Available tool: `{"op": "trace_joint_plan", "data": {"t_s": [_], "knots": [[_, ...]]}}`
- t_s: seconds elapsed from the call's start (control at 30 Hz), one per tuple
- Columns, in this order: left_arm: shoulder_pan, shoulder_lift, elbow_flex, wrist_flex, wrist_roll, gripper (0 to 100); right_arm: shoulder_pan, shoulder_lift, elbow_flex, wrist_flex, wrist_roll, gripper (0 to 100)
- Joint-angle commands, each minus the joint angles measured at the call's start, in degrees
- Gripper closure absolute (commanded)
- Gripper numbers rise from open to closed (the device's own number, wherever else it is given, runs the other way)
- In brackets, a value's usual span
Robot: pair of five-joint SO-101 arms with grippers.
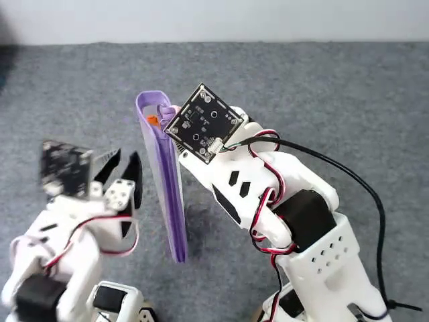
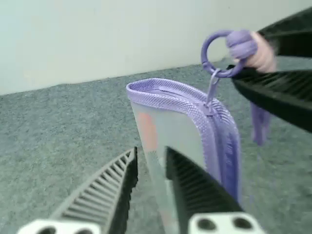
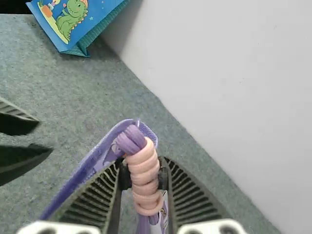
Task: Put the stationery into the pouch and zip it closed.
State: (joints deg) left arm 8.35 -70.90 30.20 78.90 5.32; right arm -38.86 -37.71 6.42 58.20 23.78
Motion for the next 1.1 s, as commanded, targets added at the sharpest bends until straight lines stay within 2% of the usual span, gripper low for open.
{"op": "trace_joint_plan", "data": {"t_s": [0.0, 0.17, 0.4, 0.83, 1.07], "knots": [[1.2, 0.4, -8.6, 5.7, 3.6, 79, 0.5, -1.2, -0.1, -1.7, 0.2, 99.1], [3.7, 0.4, -9.4, 8.7, 4.0, 79, 0.4, -1.1, 0.7, -3.0, 0.2, 99.1], [7.7, 0.4, -6.4, 4.7, 6.7, 79, -0.8, -1.1, 2.2, -4.8, 0.2, 99.1], [5.0, 0.4, 2.7, -6.7, 7.6, 79, -1.5, -1.1, 2.3, -4.5, 0.2, 99.1], [5.0, 0.4, 5.4, -7.4, 7.6, 79, -1.5, -1.7, 2.2, -4.4, 0.2, 99.1]]}}
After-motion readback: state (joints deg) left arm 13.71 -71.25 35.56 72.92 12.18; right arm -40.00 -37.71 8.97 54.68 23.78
